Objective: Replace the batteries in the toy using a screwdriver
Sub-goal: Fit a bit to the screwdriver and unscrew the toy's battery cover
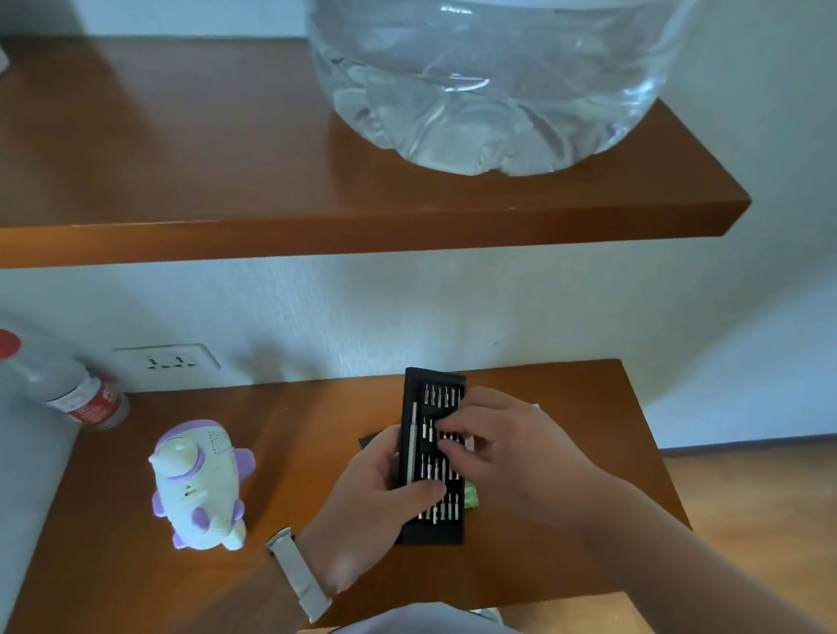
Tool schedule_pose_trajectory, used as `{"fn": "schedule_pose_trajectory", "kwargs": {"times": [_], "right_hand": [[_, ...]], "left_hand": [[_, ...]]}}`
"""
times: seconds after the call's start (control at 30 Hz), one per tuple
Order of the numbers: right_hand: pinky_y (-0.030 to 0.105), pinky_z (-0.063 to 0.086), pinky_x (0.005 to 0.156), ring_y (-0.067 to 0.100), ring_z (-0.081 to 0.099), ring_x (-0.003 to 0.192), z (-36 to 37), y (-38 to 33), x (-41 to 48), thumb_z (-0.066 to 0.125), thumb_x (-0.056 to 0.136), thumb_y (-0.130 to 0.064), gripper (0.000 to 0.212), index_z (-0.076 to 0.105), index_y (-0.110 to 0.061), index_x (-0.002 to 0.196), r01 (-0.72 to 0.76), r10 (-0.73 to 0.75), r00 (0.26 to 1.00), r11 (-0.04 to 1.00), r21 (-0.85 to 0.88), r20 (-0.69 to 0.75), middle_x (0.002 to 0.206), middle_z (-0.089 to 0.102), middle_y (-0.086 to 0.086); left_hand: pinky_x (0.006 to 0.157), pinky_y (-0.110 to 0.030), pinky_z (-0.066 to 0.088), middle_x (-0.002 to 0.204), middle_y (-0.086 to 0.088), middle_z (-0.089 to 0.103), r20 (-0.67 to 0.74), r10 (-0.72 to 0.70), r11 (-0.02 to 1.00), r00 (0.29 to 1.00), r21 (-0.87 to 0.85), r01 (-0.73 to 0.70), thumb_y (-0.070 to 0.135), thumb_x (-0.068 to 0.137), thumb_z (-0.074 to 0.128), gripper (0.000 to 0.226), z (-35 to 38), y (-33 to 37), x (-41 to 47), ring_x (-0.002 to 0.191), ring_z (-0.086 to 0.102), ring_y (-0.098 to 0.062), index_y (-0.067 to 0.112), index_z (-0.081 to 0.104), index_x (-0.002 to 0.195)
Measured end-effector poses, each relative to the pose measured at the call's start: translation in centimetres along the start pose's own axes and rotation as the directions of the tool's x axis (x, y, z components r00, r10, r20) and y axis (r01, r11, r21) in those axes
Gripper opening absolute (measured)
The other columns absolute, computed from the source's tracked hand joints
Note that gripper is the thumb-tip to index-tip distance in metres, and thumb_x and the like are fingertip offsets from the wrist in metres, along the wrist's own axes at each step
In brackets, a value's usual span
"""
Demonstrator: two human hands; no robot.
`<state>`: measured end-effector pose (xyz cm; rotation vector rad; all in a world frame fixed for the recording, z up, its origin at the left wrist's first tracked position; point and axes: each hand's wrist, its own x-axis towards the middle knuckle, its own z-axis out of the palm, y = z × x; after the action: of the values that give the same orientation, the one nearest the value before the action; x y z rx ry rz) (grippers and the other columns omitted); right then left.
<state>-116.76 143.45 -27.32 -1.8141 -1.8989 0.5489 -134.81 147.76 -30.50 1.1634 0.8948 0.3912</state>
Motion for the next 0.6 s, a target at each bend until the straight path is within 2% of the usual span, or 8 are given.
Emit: {"fn": "schedule_pose_trajectory", "kwargs": {"times": [0.1, 0.27, 0.4, 0.6], "right_hand": [[0.020, 0.049, 0.075, 0.003, 0.055, 0.085, -0.9, 0.5, 0.4, 0.061, 0.095, -0.028, 0.021, 0.074, -0.019, 0.108, 0.038, -0.037, 0.999, 0.999, -0.038, 0.028, 0.101, 0.065, -0.006], [0.020, 0.049, 0.067, 0.008, 0.056, 0.080, -1.0, 1.2, 0.5, 0.060, 0.092, -0.024, 0.019, 0.076, -0.015, 0.095, 0.134, -0.130, 0.990, 0.985, -0.104, 0.045, 0.090, 0.066, -0.003], [0.014, 0.044, 0.056, 0.006, 0.056, 0.065, -1.1, 1.5, 1.1, 0.050, 0.087, -0.027, 0.029, 0.075, -0.015, 0.079, 0.232, -0.235, 0.972, 0.961, -0.152, -0.002, 0.076, 0.064, -0.005], [0.027, 0.052, 0.054, 0.014, 0.059, 0.064, -1.1, 2.6, 1.5, 0.051, 0.090, -0.021, 0.026, 0.073, -0.009, 0.081, 0.340, -0.348, 0.938, 0.921, -0.190, -0.011, 0.076, 0.063, 0.001]], "left_hand": [[0.082, -0.038, 0.060, 0.104, -0.003, 0.077, 0.011, -0.006, 1.000, 1.000, 0.027, 0.006, -0.001, 0.090, 0.068, 0.039, 0.4, 0.4, 0.2, 0.098, 0.074, -0.023, 0.024, 0.062, 0.118], [0.087, -0.042, 0.061, 0.107, -0.003, 0.076, 0.027, -0.016, 0.998, 1.000, 0.055, 0.014, 0.003, 0.091, 0.068, 0.037, 0.8, 0.5, 0.3, 0.100, 0.073, -0.021, 0.026, 0.061, 0.119], [0.089, -0.045, 0.060, 0.107, -0.002, 0.075, 0.025, -0.010, 0.998, 1.000, 0.065, 0.009, 0.003, 0.090, 0.069, 0.037, 0.9, 0.5, 0.6, 0.101, 0.073, -0.022, 0.025, 0.061, 0.119], [0.091, -0.051, 0.058, 0.108, -0.004, 0.074, 0.013, 0.001, 0.999, 1.000, 0.053, -0.002, 0.007, 0.090, 0.070, 0.036, 1.3, 0.6, 1.1, 0.103, 0.072, -0.024, 0.024, 0.062, 0.121]]}}
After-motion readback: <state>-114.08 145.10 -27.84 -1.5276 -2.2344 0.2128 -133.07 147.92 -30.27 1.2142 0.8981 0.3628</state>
